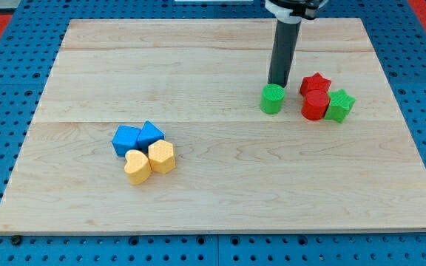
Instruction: Move the green circle towards the left of the red circle
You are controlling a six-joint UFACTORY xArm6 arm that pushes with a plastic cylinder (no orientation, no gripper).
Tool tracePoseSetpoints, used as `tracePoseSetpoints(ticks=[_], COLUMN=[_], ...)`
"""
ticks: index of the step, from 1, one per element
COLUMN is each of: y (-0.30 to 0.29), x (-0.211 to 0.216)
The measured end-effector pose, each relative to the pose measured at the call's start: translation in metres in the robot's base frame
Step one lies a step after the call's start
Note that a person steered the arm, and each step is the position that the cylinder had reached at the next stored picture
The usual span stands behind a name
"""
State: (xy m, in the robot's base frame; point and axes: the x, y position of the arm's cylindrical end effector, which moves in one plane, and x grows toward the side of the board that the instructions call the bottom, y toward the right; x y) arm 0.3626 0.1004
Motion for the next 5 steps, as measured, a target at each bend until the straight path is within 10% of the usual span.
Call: tracePoseSetpoints(ticks=[2, 5], y=[-0.073, -0.019], x=[0.042, 0.053])
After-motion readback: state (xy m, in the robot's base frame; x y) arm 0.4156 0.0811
